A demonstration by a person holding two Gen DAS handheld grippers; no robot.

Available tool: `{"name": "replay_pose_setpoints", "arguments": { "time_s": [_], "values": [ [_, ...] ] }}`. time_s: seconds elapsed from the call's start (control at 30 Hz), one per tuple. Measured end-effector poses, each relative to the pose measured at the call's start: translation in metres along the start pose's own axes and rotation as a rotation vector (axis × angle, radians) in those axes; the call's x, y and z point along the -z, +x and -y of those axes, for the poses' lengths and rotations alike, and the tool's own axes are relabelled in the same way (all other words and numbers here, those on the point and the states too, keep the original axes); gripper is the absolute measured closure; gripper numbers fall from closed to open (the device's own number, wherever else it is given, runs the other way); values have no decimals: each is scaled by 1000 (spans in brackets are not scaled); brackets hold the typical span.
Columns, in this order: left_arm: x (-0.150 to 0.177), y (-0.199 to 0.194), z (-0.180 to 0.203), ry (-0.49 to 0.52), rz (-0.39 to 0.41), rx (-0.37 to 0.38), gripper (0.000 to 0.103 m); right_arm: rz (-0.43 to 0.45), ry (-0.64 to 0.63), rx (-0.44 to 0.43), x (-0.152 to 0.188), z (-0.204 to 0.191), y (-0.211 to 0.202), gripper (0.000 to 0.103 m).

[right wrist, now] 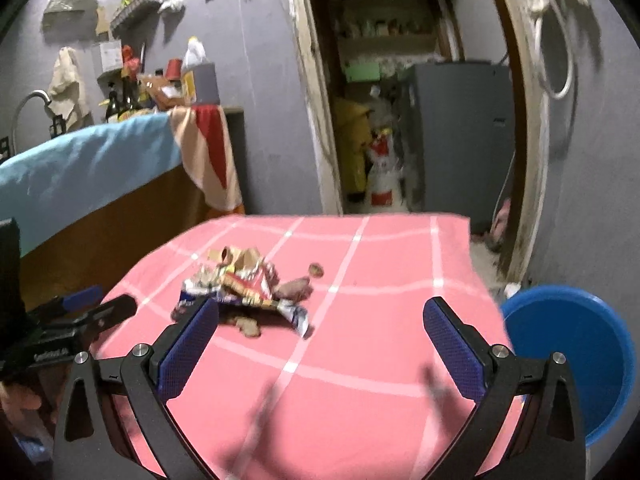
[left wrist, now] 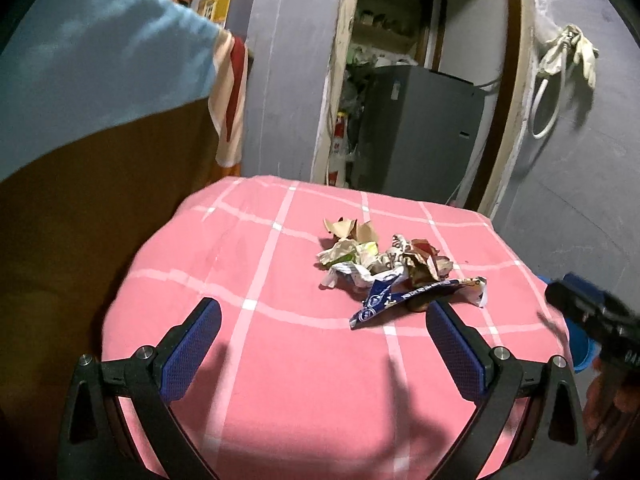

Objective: Collect trash
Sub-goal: 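Close the left gripper on a silver foil scrap while the right grasps a brown peel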

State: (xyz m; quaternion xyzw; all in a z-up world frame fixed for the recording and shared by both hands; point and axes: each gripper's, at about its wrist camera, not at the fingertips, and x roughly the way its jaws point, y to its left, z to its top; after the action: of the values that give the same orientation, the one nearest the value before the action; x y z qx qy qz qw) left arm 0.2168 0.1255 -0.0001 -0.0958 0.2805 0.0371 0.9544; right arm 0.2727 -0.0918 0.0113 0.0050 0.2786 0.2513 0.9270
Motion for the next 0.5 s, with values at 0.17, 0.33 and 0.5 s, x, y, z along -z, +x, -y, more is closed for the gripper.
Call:
{"name": "replay_pose_setpoints", "arguments": {
  "time_s": [0.17,0.33,0.5],
  "values": [
    [-4,5,-3,-9,-22,19,13,-112,9,-78,4,-5,20,18],
    [-8,16,-4,-15,-65,55,33,-214,6,-137,9,-14,43,42],
    [-17,28,-11,-64,-99,78,44,-264,-52,-148,8,-30,57,54]
  ]
}}
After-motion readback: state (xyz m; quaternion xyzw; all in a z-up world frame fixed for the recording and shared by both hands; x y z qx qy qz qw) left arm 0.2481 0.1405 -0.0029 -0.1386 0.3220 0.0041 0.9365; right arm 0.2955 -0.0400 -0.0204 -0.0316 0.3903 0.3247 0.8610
